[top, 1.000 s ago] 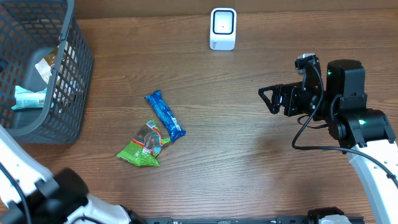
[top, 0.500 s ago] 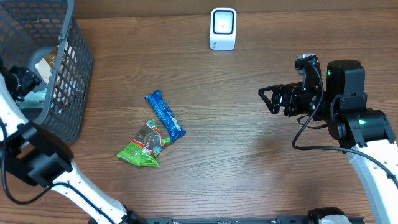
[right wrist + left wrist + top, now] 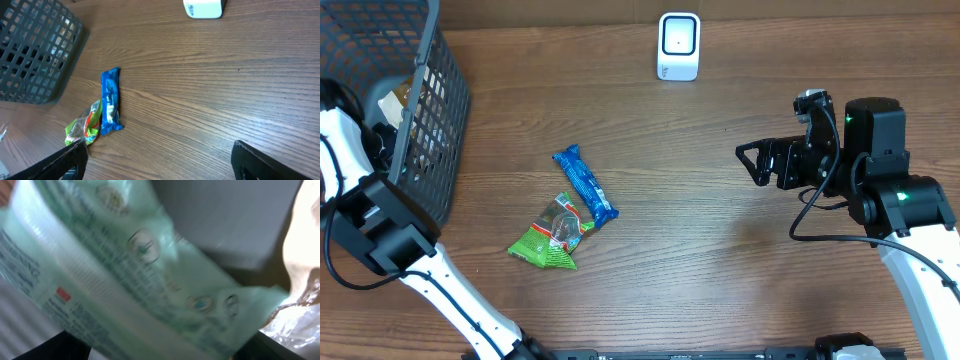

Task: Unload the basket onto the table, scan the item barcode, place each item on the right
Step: 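Reach into the basket and grasp the mint-green tissue pack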

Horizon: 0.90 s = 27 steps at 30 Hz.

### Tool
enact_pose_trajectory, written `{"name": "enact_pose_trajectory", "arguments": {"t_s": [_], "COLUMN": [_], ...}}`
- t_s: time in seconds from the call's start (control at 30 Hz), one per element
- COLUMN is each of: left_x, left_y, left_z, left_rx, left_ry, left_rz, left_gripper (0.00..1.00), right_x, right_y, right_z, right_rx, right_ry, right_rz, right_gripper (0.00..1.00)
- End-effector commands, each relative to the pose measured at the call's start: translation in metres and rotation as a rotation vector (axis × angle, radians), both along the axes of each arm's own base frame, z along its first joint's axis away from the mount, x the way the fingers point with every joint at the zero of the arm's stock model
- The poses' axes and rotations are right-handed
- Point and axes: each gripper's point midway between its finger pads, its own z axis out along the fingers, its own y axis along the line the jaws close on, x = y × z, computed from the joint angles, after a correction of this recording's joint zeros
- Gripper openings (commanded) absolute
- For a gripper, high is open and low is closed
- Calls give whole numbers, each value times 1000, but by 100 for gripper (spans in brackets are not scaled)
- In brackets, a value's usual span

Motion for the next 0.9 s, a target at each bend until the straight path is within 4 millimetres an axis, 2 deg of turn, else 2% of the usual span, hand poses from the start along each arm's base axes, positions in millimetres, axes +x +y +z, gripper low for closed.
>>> {"name": "enact_pose_trajectory", "arguments": {"t_s": [0.0, 0.03, 0.1, 0.17, 0.2, 0.37, 0.47, 0.57, 0.67, 0.73, 0.77, 0.87], "left_x": [3, 4, 5, 7, 7, 9, 14, 21, 29, 34, 33, 25], "left_y": [4, 4, 5, 7, 7, 3, -3, -11, -24, -39, -53, -80], "left_z": [-24, -25, -27, -26, -24, -13, 11, 53, 110, 157, 195, 258], "left_rx": [13, 16, 19, 25, 28, 21, 21, 51, 99, 136, 179, 263], "left_ry": [28, 26, 25, 15, 12, -5, -33, -82, -171, -257, -315, -401], "left_rz": [18, 18, 18, 18, 18, 12, -21, -62, -99, -139, -169, -228], "left_gripper": [78, 76, 62, 18, 4, 4, 4, 4, 4, 4, 4, 4], "right_x": [2, 2, 2, 2, 2, 3, 5, 5, 6, 6, 6, 6], "right_y": [3, 3, 3, 3, 3, 6, 6, 6, 6, 6, 6, 6], "right_z": [12, 12, 12, 12, 12, 16, 17, 18, 18, 18, 18, 18], "right_rx": [10, 11, 10, 11, 11, 22, 25, 26, 26, 26, 25, 25], "right_ry": [-28, -28, -29, -30, -31, -46, -57, -60, -62, -62, -62, -62], "right_rz": [11, 12, 11, 11, 11, 21, 23, 23, 23, 23, 23, 23], "right_gripper": [92, 92, 92, 92, 92, 95, 96, 95, 95, 95, 95, 95]}}
